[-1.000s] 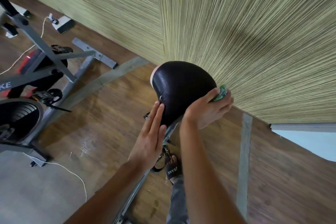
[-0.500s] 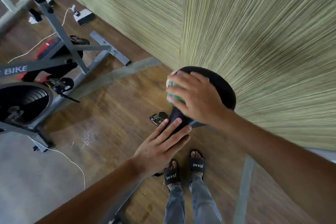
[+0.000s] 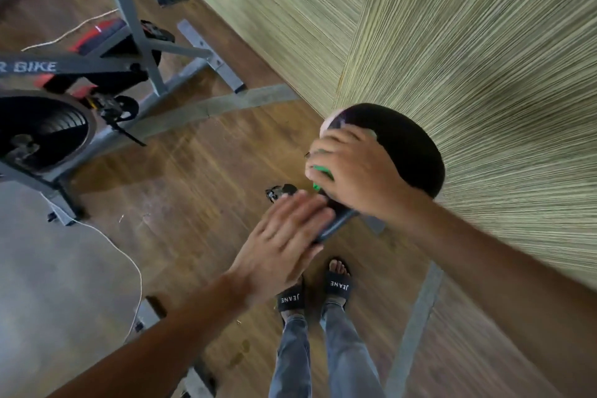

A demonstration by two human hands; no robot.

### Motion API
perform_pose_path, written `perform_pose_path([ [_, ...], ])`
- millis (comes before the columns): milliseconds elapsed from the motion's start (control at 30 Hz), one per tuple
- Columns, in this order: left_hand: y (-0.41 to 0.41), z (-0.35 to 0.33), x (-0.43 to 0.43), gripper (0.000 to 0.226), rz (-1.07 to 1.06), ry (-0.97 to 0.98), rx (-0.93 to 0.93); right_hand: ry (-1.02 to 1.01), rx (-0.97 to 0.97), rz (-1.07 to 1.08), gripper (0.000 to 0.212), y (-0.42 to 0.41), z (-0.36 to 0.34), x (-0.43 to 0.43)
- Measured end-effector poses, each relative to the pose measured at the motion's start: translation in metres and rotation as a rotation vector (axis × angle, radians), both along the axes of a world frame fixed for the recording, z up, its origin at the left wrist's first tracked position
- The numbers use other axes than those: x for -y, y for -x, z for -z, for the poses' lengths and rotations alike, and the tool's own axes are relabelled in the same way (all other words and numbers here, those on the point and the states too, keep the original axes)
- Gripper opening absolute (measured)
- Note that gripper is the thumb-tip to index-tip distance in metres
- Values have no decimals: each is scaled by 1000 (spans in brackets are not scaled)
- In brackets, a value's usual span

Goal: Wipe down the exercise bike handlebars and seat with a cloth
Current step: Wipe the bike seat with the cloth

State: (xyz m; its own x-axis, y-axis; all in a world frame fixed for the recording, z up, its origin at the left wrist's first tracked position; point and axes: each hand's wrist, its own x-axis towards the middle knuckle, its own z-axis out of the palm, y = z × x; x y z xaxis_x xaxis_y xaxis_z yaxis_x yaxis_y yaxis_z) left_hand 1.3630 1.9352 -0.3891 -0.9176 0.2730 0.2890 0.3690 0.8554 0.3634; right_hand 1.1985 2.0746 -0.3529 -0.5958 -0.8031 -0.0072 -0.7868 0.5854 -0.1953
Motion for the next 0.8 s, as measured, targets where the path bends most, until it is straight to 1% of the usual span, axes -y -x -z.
perform_pose_path([
  [33, -6, -1, 3, 64, -99, -99, 56, 93, 8, 108, 31, -17, 1, -10],
  [100, -16, -2, 6, 64, -237, -241, 251, 225, 59, 364, 29, -59, 1, -19],
  [133, -21, -3, 4, 58, -276, -346, 376, 250, 84, 401, 32, -84, 4, -19],
  [167, -24, -4, 2, 45, -330, -471, 486, 249, 86, 338, 36, -111, 9, -17],
  [200, -24, -7, -3, 29, -418, -670, 593, 236, 67, 217, 40, -130, 12, -17],
  [233, -19, -13, -7, 18, -547, -995, 736, 230, 29, 113, 43, -133, 16, -19],
  [267, -13, -21, -11, 21, -683, -1334, 859, 235, -11, 80, 42, -125, 18, -21],
  [300, -7, -28, -15, 26, -787, -1645, 952, 234, -22, 139, 39, -111, 20, -21],
  [333, -1, -33, -16, 29, -864, -1860, 980, 255, -12, 283, 36, -96, 18, -19],
  [367, 4, -37, -17, 30, -915, -1981, 982, 292, 14, 453, 33, -85, 14, -17],
  [400, 7, -39, -18, 31, -944, -2054, 969, 321, 25, 568, 32, -84, 12, -13],
  [433, 8, -41, -18, 29, -975, -2101, 951, 313, 33, 581, 31, -94, 12, -8],
  [467, 9, -42, -19, 23, -1017, -2129, 948, 275, 15, 490, 31, -109, 14, -5],
  [500, 11, -43, -20, 20, -1050, -2160, 957, 218, -11, 332, 31, -122, 16, -4],
  [533, 12, -42, -21, 21, -1086, -2185, 963, 173, -40, 188, 32, -125, 17, -7],
  [567, 13, -41, -21, 24, -1135, -2191, 958, 143, -48, 131, 32, -117, 15, -9],
  [600, 15, -44, -21, 28, -1172, -2176, 956, 131, -51, 181, 30, -105, 14, -9],
  [667, 17, -44, -19, 32, -1206, -2156, 965, 160, -19, 415, 26, -90, 4, -2],
  [700, 18, -43, -17, 29, -1200, -2154, 979, 142, -7, 444, 26, -93, 1, 3],
  [767, 20, -45, -18, 16, -1198, -2120, 1030, 88, -30, 269, 30, -115, 5, 8],
  [800, 22, -47, -19, 17, -1206, -2088, 1042, 66, -56, 173, 31, -118, 6, 4],
])
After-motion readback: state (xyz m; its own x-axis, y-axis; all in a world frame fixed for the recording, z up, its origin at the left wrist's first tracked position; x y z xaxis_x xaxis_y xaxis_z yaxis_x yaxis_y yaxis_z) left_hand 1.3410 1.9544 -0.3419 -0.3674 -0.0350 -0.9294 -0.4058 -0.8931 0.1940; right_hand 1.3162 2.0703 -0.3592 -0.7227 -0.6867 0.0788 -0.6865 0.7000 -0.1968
